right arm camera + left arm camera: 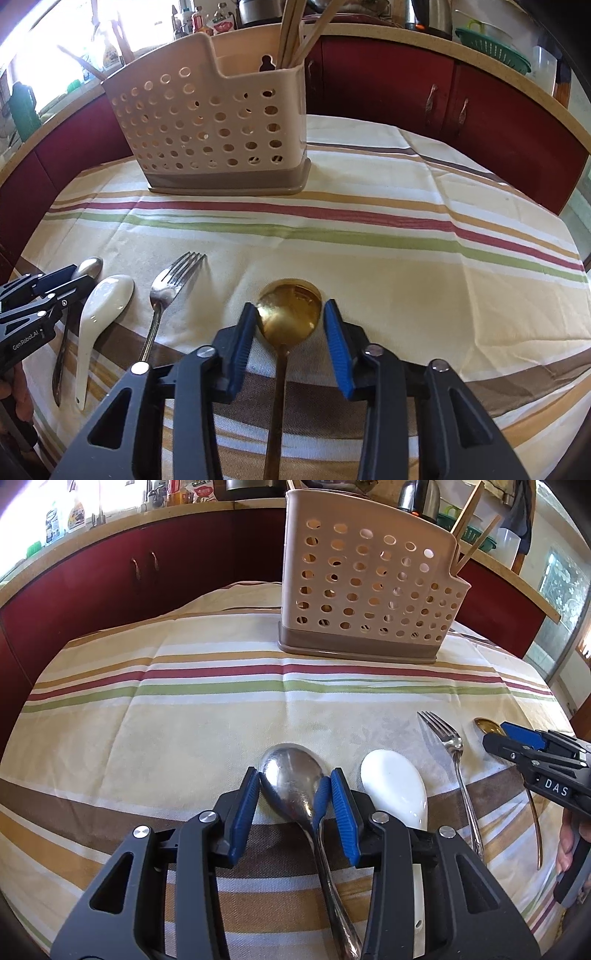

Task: Organize utensils
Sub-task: 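Close the left tool on the silver spoon while the right tool closes on the gold spoon, then lift the silver spoon with the left tool while the right tool lifts the gold spoon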

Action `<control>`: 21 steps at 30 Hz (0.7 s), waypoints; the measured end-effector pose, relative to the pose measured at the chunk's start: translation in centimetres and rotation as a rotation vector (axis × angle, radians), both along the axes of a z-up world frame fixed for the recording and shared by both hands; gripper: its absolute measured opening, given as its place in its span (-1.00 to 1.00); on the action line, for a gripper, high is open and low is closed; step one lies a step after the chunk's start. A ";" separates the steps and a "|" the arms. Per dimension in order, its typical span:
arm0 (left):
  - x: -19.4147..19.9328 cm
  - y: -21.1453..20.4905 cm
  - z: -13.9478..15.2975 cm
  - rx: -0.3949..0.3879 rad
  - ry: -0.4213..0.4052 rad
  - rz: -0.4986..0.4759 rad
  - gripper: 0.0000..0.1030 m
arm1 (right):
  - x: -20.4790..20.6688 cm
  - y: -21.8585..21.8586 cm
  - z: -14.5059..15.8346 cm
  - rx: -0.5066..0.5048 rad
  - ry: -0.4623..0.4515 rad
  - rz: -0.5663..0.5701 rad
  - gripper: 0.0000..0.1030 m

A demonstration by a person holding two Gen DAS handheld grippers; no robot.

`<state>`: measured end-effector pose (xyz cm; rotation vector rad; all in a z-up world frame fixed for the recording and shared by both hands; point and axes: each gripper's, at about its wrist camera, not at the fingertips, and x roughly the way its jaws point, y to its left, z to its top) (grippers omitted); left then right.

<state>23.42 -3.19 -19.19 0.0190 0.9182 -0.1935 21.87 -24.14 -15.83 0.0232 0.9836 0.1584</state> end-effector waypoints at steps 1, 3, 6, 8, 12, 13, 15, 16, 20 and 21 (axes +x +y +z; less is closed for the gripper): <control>0.0 0.0 0.0 0.004 0.002 -0.003 -0.25 | 0.1 0.0 0.0 -0.003 0.003 0.003 -0.28; 0.1 0.0 0.0 0.001 0.008 -0.004 -0.25 | 0.2 0.0 0.0 -0.003 0.007 0.007 -0.28; 0.2 0.0 0.0 0.002 0.005 -0.002 -0.25 | 0.2 0.0 0.0 0.006 0.002 0.003 -0.28; 0.1 -0.1 0.0 0.006 -0.003 -0.002 -0.24 | 0.1 0.1 0.0 0.007 -0.006 0.001 -0.28; 0.0 0.1 0.0 -0.016 -0.001 -0.002 -0.25 | -0.2 0.0 0.5 0.012 -0.032 -0.003 -0.29; 0.0 0.1 0.0 -0.024 -0.001 -0.002 -0.25 | -0.3 -0.1 0.6 0.017 -0.039 -0.004 -0.29; -0.1 0.2 0.0 -0.033 -0.003 -0.003 -0.25 | -0.5 -0.2 0.9 0.026 -0.053 -0.006 -0.29; -0.1 0.2 0.1 -0.037 -0.003 -0.005 -0.25 | -0.6 -0.3 1.0 0.030 -0.060 -0.006 -0.29; -0.4 0.3 0.4 -0.060 -0.021 -0.008 -0.25 | -1.0 -0.7 1.6 0.046 -0.102 -0.015 -0.29; -0.5 0.4 0.6 -0.067 -0.029 -0.007 -0.25 | -1.1 -0.8 1.8 0.047 -0.110 -0.019 -0.29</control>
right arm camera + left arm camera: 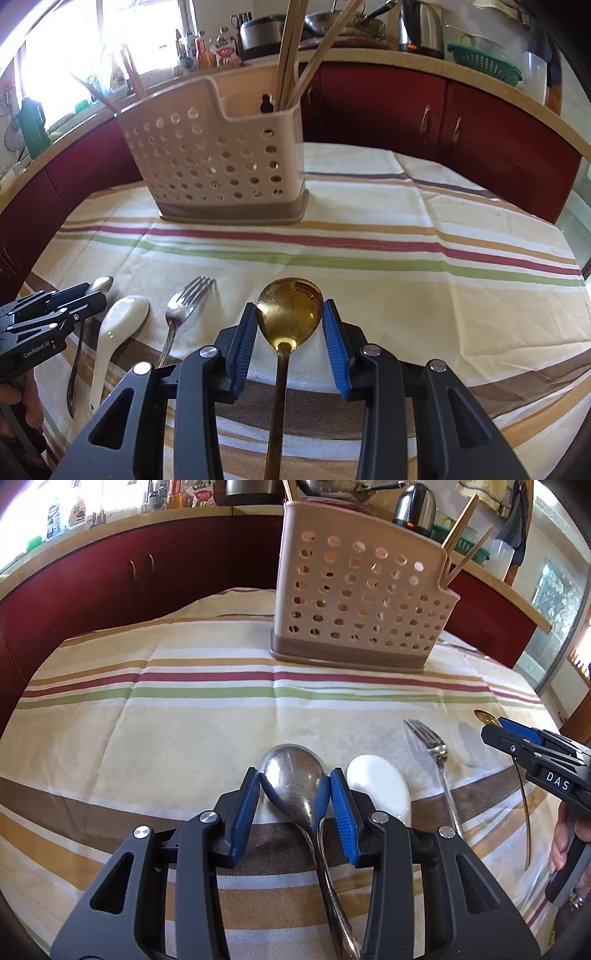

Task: Organize utensils
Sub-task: 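Lift the silver spoon with the left tool while the right tool lifts the gold spoon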

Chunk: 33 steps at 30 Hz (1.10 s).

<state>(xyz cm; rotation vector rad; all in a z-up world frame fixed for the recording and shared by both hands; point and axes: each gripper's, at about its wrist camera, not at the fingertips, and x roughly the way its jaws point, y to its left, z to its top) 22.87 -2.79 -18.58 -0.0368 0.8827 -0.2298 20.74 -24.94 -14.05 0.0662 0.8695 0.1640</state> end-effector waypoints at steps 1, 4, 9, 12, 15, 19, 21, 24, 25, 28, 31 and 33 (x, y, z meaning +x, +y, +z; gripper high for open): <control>-0.1 0.1 0.2 -0.005 -0.006 -0.002 -0.25 | -0.1 -0.1 0.2 0.007 -0.011 -0.004 -0.29; -0.3 0.3 0.7 -0.010 -0.018 0.002 -0.25 | -0.4 -0.4 0.5 0.011 -0.028 -0.014 -0.29; -0.7 0.6 1.4 -0.023 -0.040 0.010 -0.25 | -0.8 -0.4 1.2 0.013 -0.058 -0.022 -0.29; -0.8 0.7 1.8 -0.027 -0.050 0.012 -0.25 | -1.1 -0.4 1.5 0.015 -0.076 -0.026 -0.29; -1.0 0.8 2.1 -0.030 -0.059 0.014 -0.25 | -1.4 -0.4 1.8 0.014 -0.088 -0.026 -0.29; -1.2 0.9 2.4 -0.031 -0.068 0.012 -0.25 | -1.7 -0.4 2.1 0.017 -0.102 -0.031 -0.29; -1.4 0.8 2.6 -0.031 -0.075 0.010 -0.25 | -1.9 -0.4 2.3 0.017 -0.111 -0.032 -0.29; -1.8 0.8 2.8 -0.033 -0.086 0.007 -0.25 | -2.3 -0.4 2.5 0.016 -0.122 -0.033 -0.29; -1.9 0.8 3.0 -0.034 -0.089 0.005 -0.25 | -2.4 -0.4 2.5 0.017 -0.125 -0.034 -0.29; -2.4 0.7 3.2 -0.035 -0.097 0.002 -0.25 | -2.7 -0.3 2.7 0.019 -0.135 -0.037 -0.29; -2.9 0.8 3.4 -0.039 -0.104 0.001 -0.25 | -3.0 -0.4 2.9 0.022 -0.146 -0.041 -0.29; -3.3 0.8 3.6 -0.043 -0.108 0.000 -0.25 | -3.3 -0.4 3.1 0.023 -0.153 -0.043 -0.29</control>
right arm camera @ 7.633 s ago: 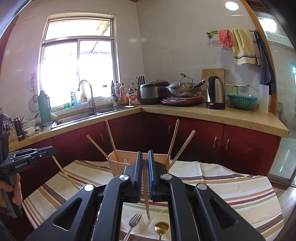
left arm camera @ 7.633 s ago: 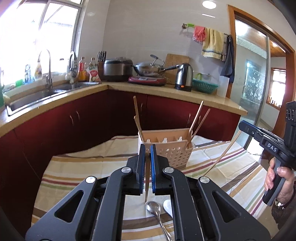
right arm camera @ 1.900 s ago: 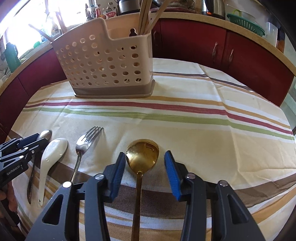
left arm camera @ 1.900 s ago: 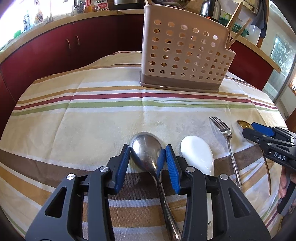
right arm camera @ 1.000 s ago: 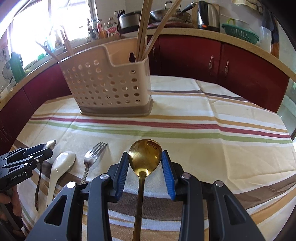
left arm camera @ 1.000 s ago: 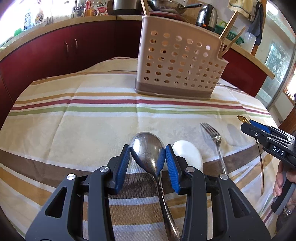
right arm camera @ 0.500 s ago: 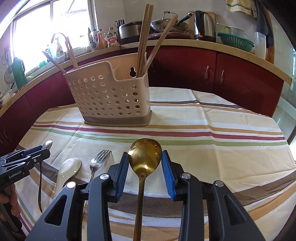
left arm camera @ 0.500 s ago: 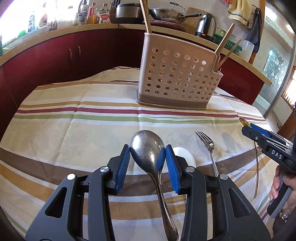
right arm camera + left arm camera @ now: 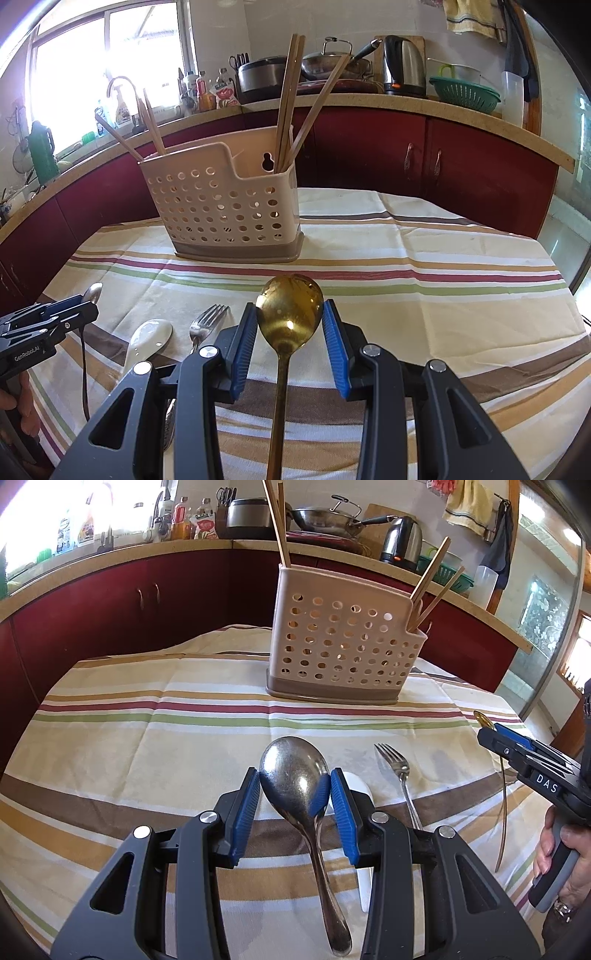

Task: Organize utensils
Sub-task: 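Lift the silver spoon with the left tool while the right tool lifts the gold spoon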

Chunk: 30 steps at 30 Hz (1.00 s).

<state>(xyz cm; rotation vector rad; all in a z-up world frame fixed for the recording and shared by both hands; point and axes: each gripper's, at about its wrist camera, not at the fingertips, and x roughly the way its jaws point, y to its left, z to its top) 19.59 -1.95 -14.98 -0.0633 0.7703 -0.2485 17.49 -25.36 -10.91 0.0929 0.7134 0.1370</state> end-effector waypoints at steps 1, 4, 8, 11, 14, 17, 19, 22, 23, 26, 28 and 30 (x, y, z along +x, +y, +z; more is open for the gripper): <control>-0.1 0.0 0.1 -0.002 -0.002 -0.001 -0.25 | -0.1 0.0 0.1 0.001 -0.003 -0.001 -0.29; -0.5 0.0 0.6 -0.004 -0.016 -0.002 -0.25 | -0.4 -0.1 0.3 0.002 -0.014 -0.004 -0.29; -0.9 0.0 1.1 -0.009 -0.033 0.003 -0.25 | -0.6 -0.1 0.5 0.003 -0.025 -0.008 -0.29; -1.2 0.1 1.4 -0.011 -0.045 0.003 -0.25 | -0.9 -0.1 0.6 0.002 -0.033 -0.009 -0.29; -1.3 0.1 1.6 -0.013 -0.053 0.003 -0.26 | -1.1 -0.1 0.7 0.001 -0.043 -0.011 -0.29; -1.4 0.1 1.7 -0.012 -0.058 0.002 -0.26 | -1.4 -0.1 0.8 0.001 -0.048 -0.013 -0.29; -1.6 0.1 1.8 -0.013 -0.060 0.002 -0.26 | -1.5 -0.1 0.8 0.003 -0.049 -0.013 -0.29; -1.7 0.2 2.0 -0.016 -0.065 0.004 -0.26 | -1.7 -0.1 1.0 0.004 -0.056 -0.015 -0.29; -1.8 0.2 2.1 -0.017 -0.068 0.004 -0.26 | -1.8 -0.1 1.0 0.004 -0.058 -0.016 -0.29; -2.0 0.2 2.3 -0.019 -0.075 0.005 -0.26 | -2.0 -0.1 1.1 0.005 -0.064 -0.016 -0.29; -2.1 0.3 2.3 -0.021 -0.077 0.006 -0.26 | -2.1 -0.1 1.2 0.004 -0.068 -0.015 -0.29; -2.3 0.4 2.4 -0.023 -0.081 0.005 -0.26 | -2.2 0.0 1.3 0.000 -0.072 -0.015 -0.29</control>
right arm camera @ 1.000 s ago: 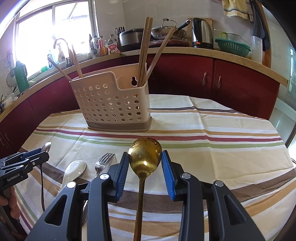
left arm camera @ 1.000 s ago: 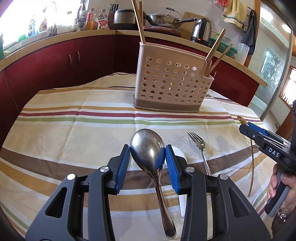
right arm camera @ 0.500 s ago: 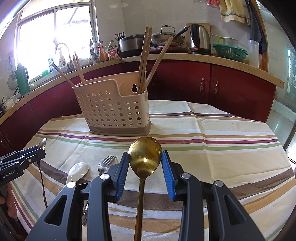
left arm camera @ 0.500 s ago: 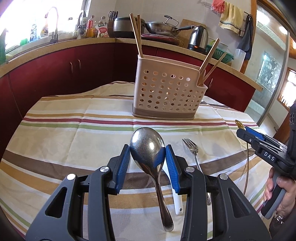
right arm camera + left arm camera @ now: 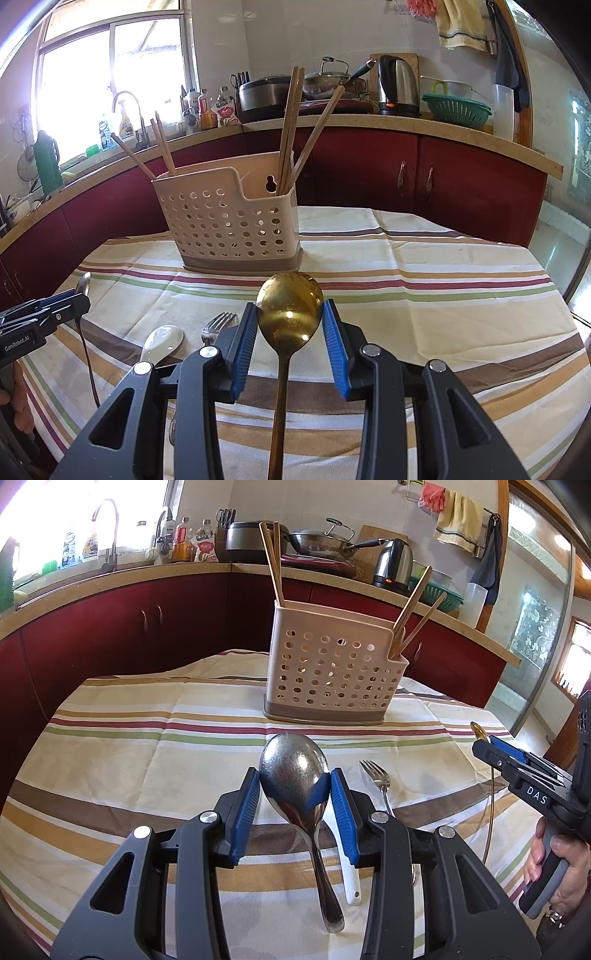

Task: Organize utensils
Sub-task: 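Lift the silver spoon with the left tool while the right tool lifts the gold spoon, then carry the silver spoon over the caddy with the left tool while the right tool carries the gold spoon there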

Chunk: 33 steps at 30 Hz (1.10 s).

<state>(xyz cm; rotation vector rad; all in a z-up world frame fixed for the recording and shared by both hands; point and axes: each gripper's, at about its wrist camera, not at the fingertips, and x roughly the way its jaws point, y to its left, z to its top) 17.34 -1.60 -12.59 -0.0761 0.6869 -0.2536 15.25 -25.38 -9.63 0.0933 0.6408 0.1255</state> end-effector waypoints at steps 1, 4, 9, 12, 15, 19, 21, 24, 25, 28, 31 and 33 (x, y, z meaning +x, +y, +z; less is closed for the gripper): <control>-0.1 0.0 0.1 0.000 -0.002 0.000 -0.26 | -0.1 0.0 0.1 -0.002 -0.004 0.000 -0.29; -0.4 0.1 0.2 -0.003 -0.008 -0.001 -0.26 | -0.3 0.1 0.3 -0.003 -0.009 0.001 -0.29; -0.7 0.1 0.7 -0.005 -0.022 0.000 -0.26 | -0.5 0.1 0.5 0.001 -0.017 -0.001 -0.29; -1.1 0.2 0.9 -0.011 -0.033 0.001 -0.26 | -0.7 0.0 0.6 0.002 -0.024 -0.001 -0.29; -1.4 0.3 1.3 -0.013 -0.046 0.002 -0.26 | -0.7 0.0 0.8 0.003 -0.032 -0.003 -0.29; -1.6 0.4 1.9 -0.018 -0.070 0.004 -0.26 | -0.7 0.1 1.1 0.005 -0.044 -0.004 -0.29; -1.7 0.5 2.3 -0.021 -0.083 0.003 -0.26 | -0.8 0.1 1.3 0.005 -0.052 -0.003 -0.29; -1.6 0.5 3.1 -0.026 -0.111 0.001 -0.25 | -0.7 0.2 1.9 0.007 -0.072 -0.003 -0.29; -1.5 0.4 3.4 -0.026 -0.120 -0.002 -0.25 | -0.7 0.2 2.0 0.008 -0.077 -0.002 -0.29; -1.3 0.2 4.5 -0.032 -0.153 -0.009 -0.26 | -0.4 0.4 3.0 0.017 -0.108 0.002 -0.29; -0.8 0.0 5.7 -0.036 -0.190 -0.018 -0.26 | 0.2 0.6 4.2 0.026 -0.144 0.011 -0.29; -0.3 -0.2 6.8 -0.042 -0.217 -0.025 -0.26 | 0.8 0.5 5.2 0.039 -0.170 0.018 -0.29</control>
